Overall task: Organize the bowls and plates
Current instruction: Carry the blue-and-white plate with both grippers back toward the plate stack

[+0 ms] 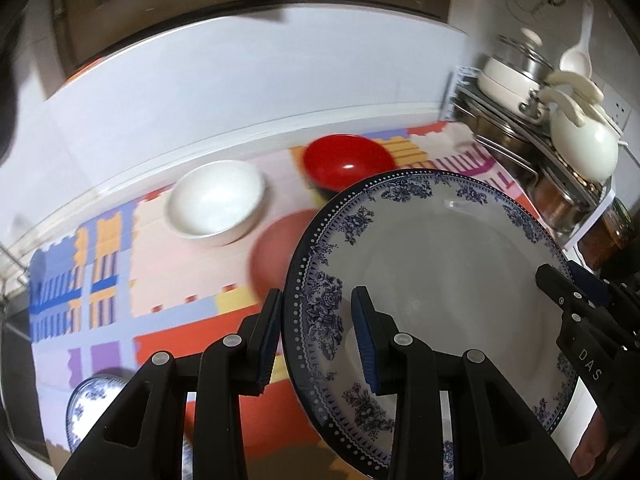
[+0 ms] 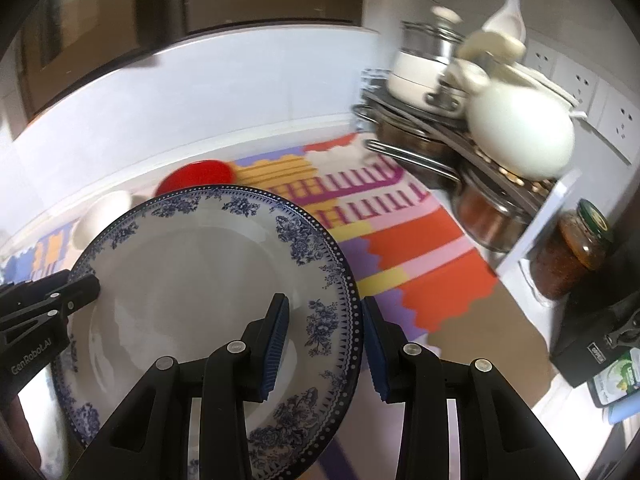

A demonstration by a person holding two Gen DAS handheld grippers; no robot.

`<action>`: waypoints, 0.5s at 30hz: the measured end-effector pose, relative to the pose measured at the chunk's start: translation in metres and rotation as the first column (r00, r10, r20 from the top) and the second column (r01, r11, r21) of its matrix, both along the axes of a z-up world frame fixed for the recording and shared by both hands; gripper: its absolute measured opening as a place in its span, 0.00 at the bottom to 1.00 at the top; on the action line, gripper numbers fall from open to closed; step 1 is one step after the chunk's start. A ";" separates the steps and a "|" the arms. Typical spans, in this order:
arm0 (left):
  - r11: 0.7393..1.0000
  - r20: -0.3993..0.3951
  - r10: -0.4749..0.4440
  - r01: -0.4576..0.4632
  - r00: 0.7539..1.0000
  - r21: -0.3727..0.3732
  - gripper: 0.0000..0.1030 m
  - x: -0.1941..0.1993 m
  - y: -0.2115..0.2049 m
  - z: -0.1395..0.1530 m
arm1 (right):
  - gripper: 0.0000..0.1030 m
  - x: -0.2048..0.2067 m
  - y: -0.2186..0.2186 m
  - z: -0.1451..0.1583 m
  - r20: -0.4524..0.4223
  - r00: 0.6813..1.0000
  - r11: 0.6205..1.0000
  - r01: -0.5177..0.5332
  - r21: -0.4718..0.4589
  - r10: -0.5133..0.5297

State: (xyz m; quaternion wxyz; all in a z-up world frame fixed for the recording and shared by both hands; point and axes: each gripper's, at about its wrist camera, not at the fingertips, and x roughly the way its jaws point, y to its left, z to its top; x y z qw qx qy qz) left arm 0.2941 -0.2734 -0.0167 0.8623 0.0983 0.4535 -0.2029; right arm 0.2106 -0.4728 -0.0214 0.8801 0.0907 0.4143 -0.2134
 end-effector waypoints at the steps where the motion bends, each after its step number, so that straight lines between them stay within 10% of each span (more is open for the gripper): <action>1: 1.000 0.003 0.009 -0.009 1.000 0.000 0.34 -0.001 0.006 0.000 | 0.36 0.000 0.006 0.001 0.002 1.000 1.000 -0.010 0.000 0.010; 15: 0.988 0.024 0.152 -0.152 0.988 0.001 0.34 -0.024 0.125 0.012 | 0.36 0.005 0.109 0.013 0.031 0.986 0.987 -0.162 -0.004 0.162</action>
